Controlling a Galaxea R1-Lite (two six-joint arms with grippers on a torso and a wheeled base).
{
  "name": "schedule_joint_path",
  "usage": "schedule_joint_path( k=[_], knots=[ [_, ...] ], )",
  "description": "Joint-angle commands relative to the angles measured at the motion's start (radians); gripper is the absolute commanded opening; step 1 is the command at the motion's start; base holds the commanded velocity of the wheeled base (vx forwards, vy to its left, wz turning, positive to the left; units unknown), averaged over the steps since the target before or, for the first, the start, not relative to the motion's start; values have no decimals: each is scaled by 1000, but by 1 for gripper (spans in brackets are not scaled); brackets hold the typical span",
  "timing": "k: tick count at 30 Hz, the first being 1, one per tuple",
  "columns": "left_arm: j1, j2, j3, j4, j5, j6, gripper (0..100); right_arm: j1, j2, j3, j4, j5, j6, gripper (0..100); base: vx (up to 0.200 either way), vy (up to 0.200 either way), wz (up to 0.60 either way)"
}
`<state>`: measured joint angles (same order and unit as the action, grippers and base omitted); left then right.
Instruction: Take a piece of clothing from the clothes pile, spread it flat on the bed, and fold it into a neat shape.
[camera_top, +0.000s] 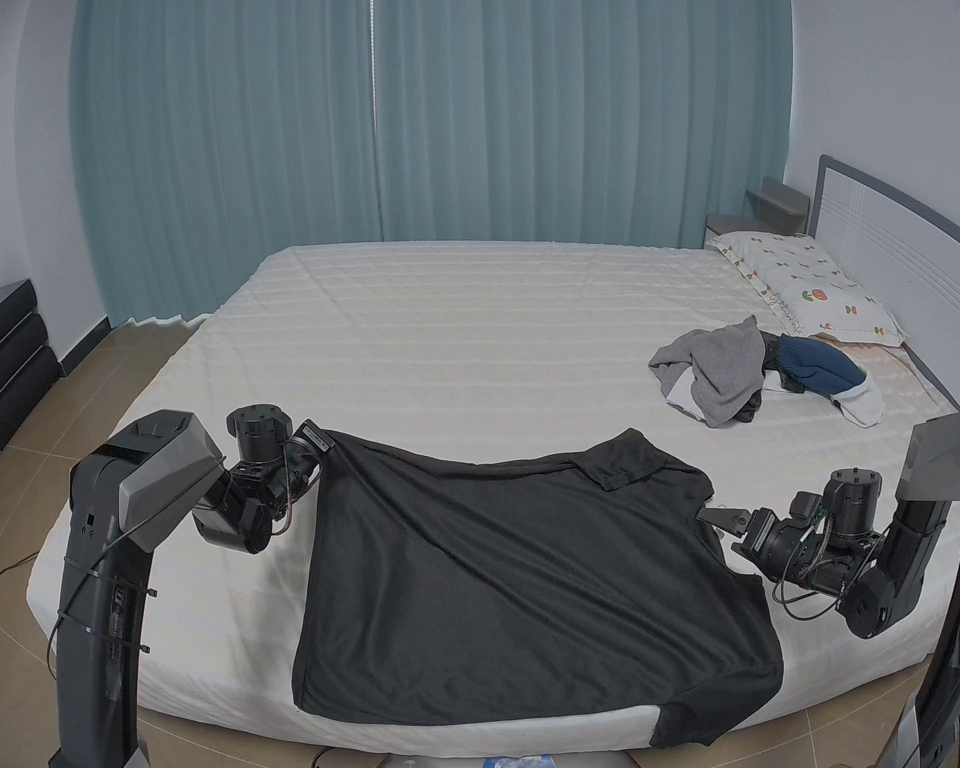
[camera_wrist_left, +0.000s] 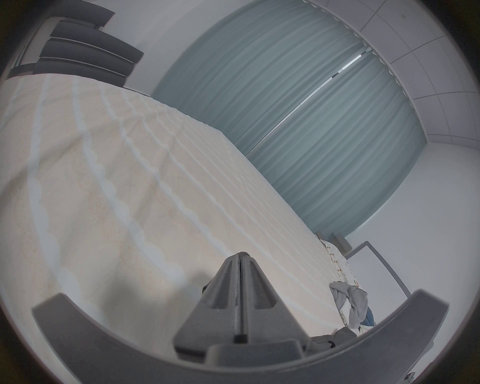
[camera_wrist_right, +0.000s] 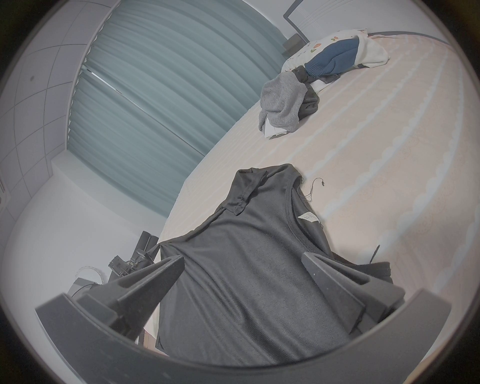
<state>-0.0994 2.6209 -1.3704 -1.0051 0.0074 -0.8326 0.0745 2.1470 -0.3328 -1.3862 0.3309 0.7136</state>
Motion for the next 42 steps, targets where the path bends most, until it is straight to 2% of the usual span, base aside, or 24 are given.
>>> schedule_joint_path(
  k=[1,11,12,18,22,24,26,27,29,31,32,37,42],
  knots=[
    [4,27,-21,5,11,1,0,-1,1,-2,-1,0,1,100,0,0,0],
    [9,45,-58,8,52,-2,0,-10,5,-14,-2,0,1,100,0,0,0],
    [9,45,-56,10,52,-2,100,-10,5,-14,-2,0,1,100,0,0,0],
    [10,44,-55,19,51,-5,100,-12,7,-25,-2,0,3,100,0,0,0],
    [17,5,-7,22,37,-103,100,15,11,-86,12,-4,35,100,0,0,0],
    [21,-39,48,22,5,-134,100,36,16,-123,22,-13,33,100,0,0,0],
    [21,-39,48,22,5,-134,100,36,16,-123,22,-13,33,100,0,0,0],
    [26,-91,136,8,-83,-163,100,51,34,-206,78,-18,30,100,0,0,0],
    [35,-130,200,-4,-147,-191,100,76,70,-330,199,-26,33,100,0,0,0],
    [35,-134,206,-7,-155,-197,100,84,86,-367,234,-33,33,100,0,0,0],
    [40,-137,215,-17,-158,-206,100,103,134,-477,319,-69,33,100,0,0,0],
    [41,-153,257,-17,-158,-206,100,148,264,-726,490,-151,32,100,0,0,0],
    [40,-154,263,-17,-158,-206,100,169,335,-890,630,-168,33,100,0,0,0]
  ],
)
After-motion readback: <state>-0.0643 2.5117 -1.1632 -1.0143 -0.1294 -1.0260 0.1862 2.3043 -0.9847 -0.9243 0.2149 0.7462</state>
